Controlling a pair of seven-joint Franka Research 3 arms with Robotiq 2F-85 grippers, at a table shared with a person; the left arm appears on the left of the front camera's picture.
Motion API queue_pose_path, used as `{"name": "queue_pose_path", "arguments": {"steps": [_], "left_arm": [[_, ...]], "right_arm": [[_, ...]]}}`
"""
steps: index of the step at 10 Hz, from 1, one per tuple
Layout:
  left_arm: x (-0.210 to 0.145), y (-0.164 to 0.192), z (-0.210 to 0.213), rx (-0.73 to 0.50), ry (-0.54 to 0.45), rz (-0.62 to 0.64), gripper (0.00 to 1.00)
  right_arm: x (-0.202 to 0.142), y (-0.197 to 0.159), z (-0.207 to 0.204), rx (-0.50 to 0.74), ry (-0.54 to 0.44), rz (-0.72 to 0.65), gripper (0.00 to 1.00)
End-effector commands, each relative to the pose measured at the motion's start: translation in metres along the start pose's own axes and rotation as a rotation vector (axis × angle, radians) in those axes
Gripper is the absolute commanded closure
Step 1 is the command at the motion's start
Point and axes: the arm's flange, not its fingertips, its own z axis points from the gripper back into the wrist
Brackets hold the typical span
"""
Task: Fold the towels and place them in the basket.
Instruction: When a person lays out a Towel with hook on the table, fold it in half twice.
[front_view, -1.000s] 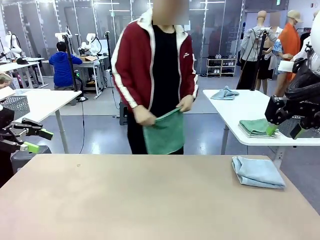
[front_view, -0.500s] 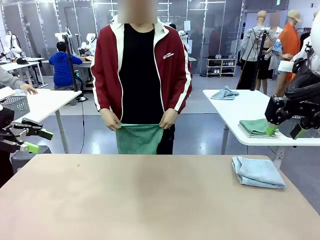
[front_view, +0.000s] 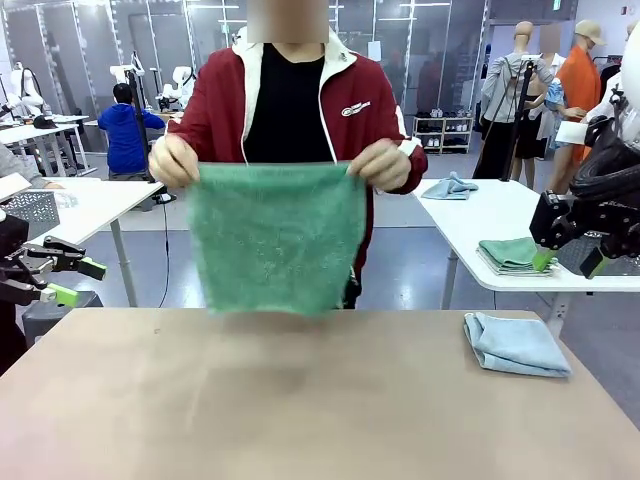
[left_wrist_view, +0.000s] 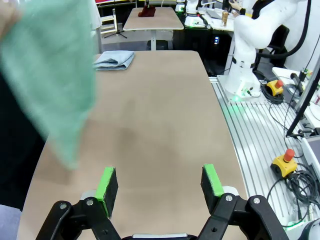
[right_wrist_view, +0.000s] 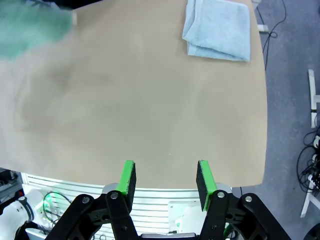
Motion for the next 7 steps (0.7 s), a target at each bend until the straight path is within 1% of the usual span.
{"name": "queue_pose_path", "arguments": {"steps": [1,7], "left_arm": [[0.0023,-0.0030,0.0010,-0.001,-0.017,-0.011,0.15],[0.0023,-0.0030,0.0010,-0.001,-0.017,-0.011,0.15]], "right_arm": [[0.0016,-0.0002,0.0006,0.013,0.007,0.002,0.38],[0.0016,-0.0002,0.0006,0.013,0.007,0.002,0.38]]}}
